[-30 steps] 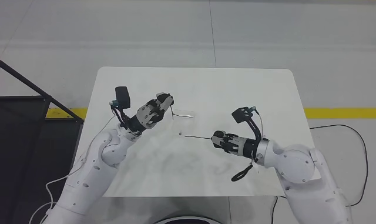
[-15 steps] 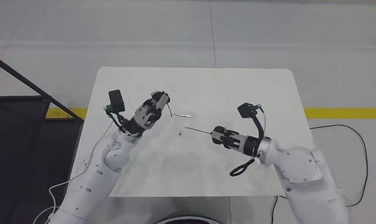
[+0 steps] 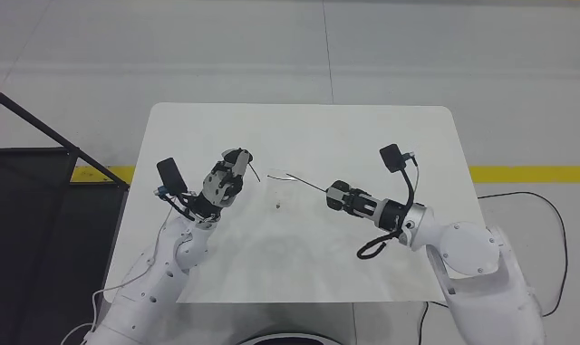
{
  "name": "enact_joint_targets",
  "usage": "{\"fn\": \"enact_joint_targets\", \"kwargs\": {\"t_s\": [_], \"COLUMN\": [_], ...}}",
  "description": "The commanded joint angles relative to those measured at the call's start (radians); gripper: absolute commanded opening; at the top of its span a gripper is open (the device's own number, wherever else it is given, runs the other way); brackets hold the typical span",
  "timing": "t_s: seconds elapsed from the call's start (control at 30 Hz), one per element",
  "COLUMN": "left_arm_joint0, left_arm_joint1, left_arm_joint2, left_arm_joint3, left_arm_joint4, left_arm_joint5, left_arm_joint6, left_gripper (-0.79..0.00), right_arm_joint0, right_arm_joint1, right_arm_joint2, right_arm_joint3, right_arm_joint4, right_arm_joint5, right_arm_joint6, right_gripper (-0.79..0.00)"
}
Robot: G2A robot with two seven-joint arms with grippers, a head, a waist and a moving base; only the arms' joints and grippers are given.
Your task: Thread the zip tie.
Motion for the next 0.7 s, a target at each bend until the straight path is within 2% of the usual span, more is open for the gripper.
{"fn": "enact_joint_targets", "kwargs": {"t_s": [0.0,0.17,0.27,0.5,0.67], "left_arm_joint0": [0.0,0.0,0.009,0.037,0.067], "left_arm_joint1": [0.0,0.0,-0.001,0.003,0.008], "left_arm_joint2": [0.0,0.0,0.0,-0.016,-0.03], "left_arm_joint3": [0.0,0.0,-0.019,-0.038,-0.062], "left_arm_joint4": [0.0,0.0,0.014,0.162,0.265], "left_arm_joint5": [0.0,0.0,0.03,0.126,0.161], "left_arm_joint6": [0.0,0.0,-0.046,-0.06,-0.019], "left_gripper": [-0.785,-0.785,-0.785,-0.785,-0.785], "right_arm_joint0": [0.0,-0.002,0.0,0.037,0.068], "right_arm_joint1": [0.0,0.0,0.0,0.006,0.009], "right_arm_joint2": [0.0,-0.001,-0.005,0.0,-0.023], "right_arm_joint3": [0.0,0.0,-0.004,-0.032,-0.044], "right_arm_joint4": [0.0,0.002,0.022,0.053,0.039], "right_arm_joint5": [0.0,-0.001,0.008,0.088,0.182], "right_arm_joint6": [0.0,-0.004,-0.008,0.057,0.094], "right_gripper": [-0.785,-0.785,-0.785,-0.785,-0.785]}}
